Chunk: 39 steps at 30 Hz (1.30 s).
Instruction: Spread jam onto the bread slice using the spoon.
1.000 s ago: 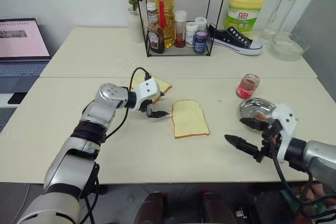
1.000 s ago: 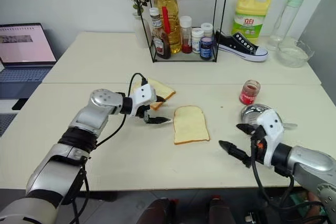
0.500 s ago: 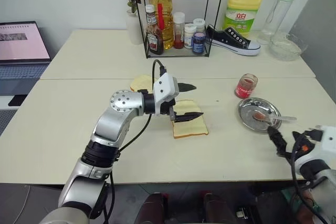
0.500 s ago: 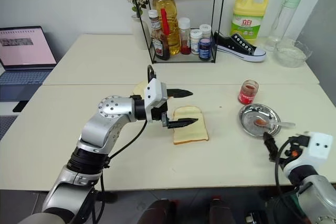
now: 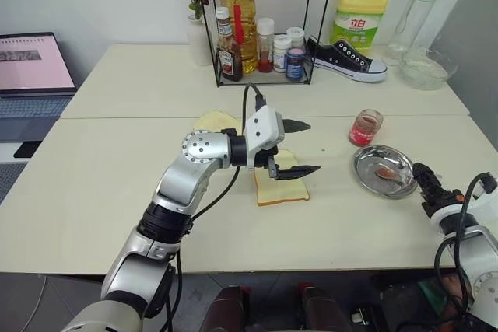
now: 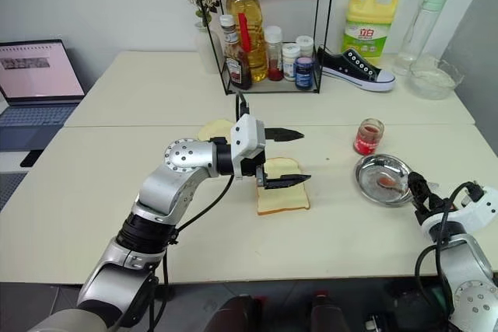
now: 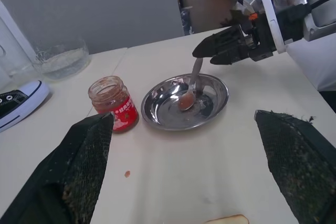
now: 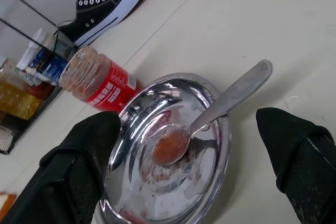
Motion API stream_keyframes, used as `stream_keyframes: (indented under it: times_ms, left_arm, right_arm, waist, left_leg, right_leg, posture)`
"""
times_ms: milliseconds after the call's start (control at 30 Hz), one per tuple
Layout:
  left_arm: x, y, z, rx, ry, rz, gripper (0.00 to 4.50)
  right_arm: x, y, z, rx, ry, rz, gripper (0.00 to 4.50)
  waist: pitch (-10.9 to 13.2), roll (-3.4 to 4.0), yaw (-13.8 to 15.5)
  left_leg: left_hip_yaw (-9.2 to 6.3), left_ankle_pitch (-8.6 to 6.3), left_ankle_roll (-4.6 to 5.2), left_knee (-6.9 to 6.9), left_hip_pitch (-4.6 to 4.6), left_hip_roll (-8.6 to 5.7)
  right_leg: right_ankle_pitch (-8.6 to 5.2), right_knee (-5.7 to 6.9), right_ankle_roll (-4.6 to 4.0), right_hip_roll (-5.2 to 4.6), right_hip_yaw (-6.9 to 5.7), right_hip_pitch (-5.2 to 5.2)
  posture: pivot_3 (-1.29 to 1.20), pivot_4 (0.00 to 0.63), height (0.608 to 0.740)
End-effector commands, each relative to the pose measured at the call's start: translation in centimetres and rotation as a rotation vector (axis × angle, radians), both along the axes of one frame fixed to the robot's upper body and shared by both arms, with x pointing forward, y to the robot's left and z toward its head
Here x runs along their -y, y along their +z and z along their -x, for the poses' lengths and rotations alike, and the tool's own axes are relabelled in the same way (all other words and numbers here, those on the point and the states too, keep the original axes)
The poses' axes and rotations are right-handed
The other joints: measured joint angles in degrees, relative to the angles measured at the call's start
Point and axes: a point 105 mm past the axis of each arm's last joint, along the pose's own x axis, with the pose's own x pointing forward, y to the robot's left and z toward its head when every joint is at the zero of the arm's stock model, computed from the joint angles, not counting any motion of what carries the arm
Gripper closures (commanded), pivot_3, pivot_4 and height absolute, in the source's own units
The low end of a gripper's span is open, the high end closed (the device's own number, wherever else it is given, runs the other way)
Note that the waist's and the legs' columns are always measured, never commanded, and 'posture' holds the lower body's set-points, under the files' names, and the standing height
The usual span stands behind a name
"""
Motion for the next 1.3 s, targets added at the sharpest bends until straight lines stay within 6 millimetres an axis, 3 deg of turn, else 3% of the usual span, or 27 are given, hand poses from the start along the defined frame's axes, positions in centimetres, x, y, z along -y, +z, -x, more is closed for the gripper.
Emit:
stream_keyframes:
  times_ms: [33, 433, 533, 867, 900, 1000, 1167, 1233, 1300]
  left_arm:
    - [0.0, 1.0, 0.2, 0.029, -0.001, 0.027, 0.03]
    - [-0.4, 1.3, 0.1, 0.028, 0.009, 0.028, 0.03]
    - [-0.5, 1.2, 0.1, 0.029, 0.008, 0.024, 0.0]
    - [-0.2, 1.5, 0.4, 0.037, -0.003, 0.022, 0.0]
    - [-0.2, 1.5, 0.4, 0.037, -0.003, 0.022, 0.0]
    - [-0.2, 1.7, 0.2, 0.042, 0.001, 0.026, 0.0]
    - [-0.4, 1.8, -0.1, 0.047, 0.014, 0.03, 0.0]
    - [-0.7, 2.1, -0.5, 0.05, 0.035, 0.036, 0.0]
    - [-0.9, 2.3, -0.8, 0.054, 0.049, 0.039, 0.0]
  right_arm:
    - [1.9, 0.8, -0.6, 0.066, -0.077, -0.042, 0.0]
    - [2.4, -0.2, -2.8, 0.093, -0.061, -0.103, 0.0]
    - [2.6, -0.2, -3.1, 0.101, -0.068, -0.109, 0.64]
    - [2.5, -0.1, -3.6, 0.127, -0.053, -0.12, 4.19]
    - [2.5, -0.1, -3.6, 0.129, -0.051, -0.119, 4.44]
    - [2.5, 0.6, -3.6, 0.156, -0.054, -0.14, 4.44]
    - [2.3, 2.1, -3.3, 0.19, -0.038, -0.117, 4.44]
    - [1.7, 6.4, -3.3, 0.268, 0.015, -0.012, 4.44]
    - [1.0, 9.3, -3.4, 0.321, 0.061, 0.064, 4.44]
  waist:
    - [0.0, 0.07, -0.1]
    - [-0.1, 0.14, -0.2]
    - [-0.1, 0.15, -0.2]
    - [-0.1, 0.16, -0.2]
    - [-0.1, 0.17, -0.3]
    - [-0.1, 0.18, 0.0]
    - [-0.1, 0.18, -0.1]
    - [0.0, 0.29, -0.1]
    - [0.0, 0.48, -0.1]
  left_leg:
    - [0.02, 0.0, 0.0, 0.0, 0.0, -0.02]
    - [0.04, 0.0, 0.01, -0.01, 0.0, 0.0]
    - [0.03, 0.0, 0.01, -0.01, 0.0, 0.0]
    - [0.04, 0.0, 0.0, -0.01, 0.0, 0.0]
    - [0.04, 0.0, 0.01, -0.01, 0.0, 0.0]
    - [-0.03, 0.0, 0.0, 0.0, 0.02, -0.01]
    - [0.01, 0.0, 0.01, -0.01, 0.02, 0.0]
    - [0.01, 0.0, 0.01, -0.01, 0.01, 0.0]
    - [0.09, 0.0, 0.01, 0.0, -0.06, -0.05]
  right_leg:
    - [0.0, 0.01, 0.0, 0.0, 0.01, 0.0]
    - [0.0, 0.01, 0.0, 0.0, 0.03, 0.0]
    - [0.0, 0.01, 0.0, 0.0, 0.02, -0.01]
    - [0.0, 0.01, 0.0, 0.0, 0.03, -0.01]
    - [0.0, 0.01, 0.0, 0.0, 0.03, -0.01]
    - [0.0, -0.01, 0.0, 0.0, -0.04, 0.05]
    - [0.0, -0.01, 0.0, 0.0, 0.01, 0.03]
    - [0.0, -0.01, 0.0, 0.0, 0.01, 0.02]
    - [0.0, 0.01, 0.0, -0.05, 0.09, -0.06]
  posture:
    - [0.0, 0.15, 0.74]
    - [0.0, 0.15, 0.74]
    - [0.0, 0.15, 0.74]
    - [0.0, 0.15, 0.74]
    - [0.0, 0.15, 0.74]
    - [0.0, 0.15, 0.74]
    - [0.0, 0.15, 0.74]
    - [0.0, 0.15, 0.74]
    - [0.0, 0.15, 0.74]
